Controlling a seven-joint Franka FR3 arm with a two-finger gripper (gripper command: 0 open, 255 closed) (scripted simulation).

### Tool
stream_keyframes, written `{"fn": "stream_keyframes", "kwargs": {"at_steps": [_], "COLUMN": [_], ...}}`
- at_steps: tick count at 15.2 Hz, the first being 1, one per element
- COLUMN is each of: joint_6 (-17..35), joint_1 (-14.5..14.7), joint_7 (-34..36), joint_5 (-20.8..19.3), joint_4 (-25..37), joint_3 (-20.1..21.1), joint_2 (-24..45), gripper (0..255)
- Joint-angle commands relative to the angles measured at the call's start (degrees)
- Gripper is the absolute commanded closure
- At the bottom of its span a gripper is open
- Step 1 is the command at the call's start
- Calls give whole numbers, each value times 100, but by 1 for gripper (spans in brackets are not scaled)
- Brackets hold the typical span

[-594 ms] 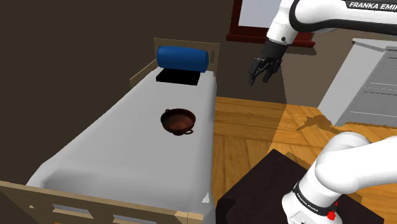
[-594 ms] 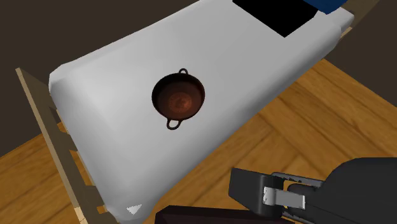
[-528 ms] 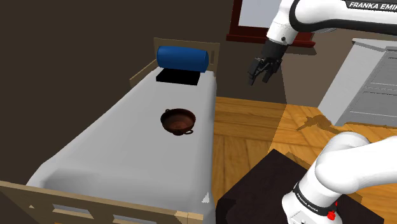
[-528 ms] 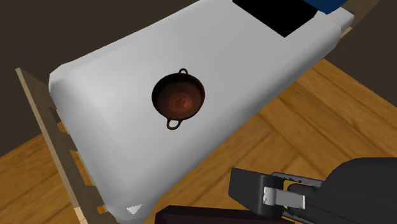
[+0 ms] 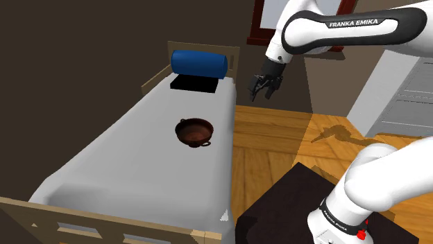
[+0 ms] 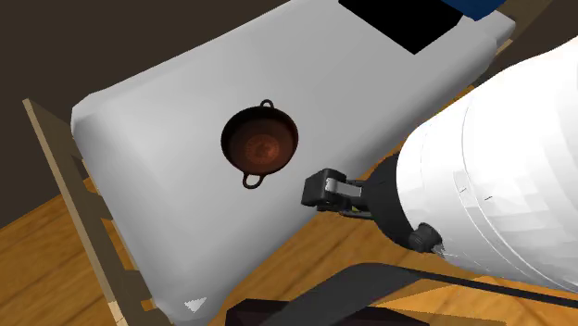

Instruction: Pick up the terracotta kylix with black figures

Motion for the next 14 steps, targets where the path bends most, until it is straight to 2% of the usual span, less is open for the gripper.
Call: {"fn": "stream_keyframes", "kwargs": {"at_steps": [1,7,14], "joint_6": [357,1263,2065], "joint_1": [44,187,339], "joint_7": [21,29,-36], "joint_5": [94,390,780], "joint_4": [-35,228,893], "joint_3": [23,70,126], "joint_2": [317,1489,2958], "gripper": [0,0,0]}}
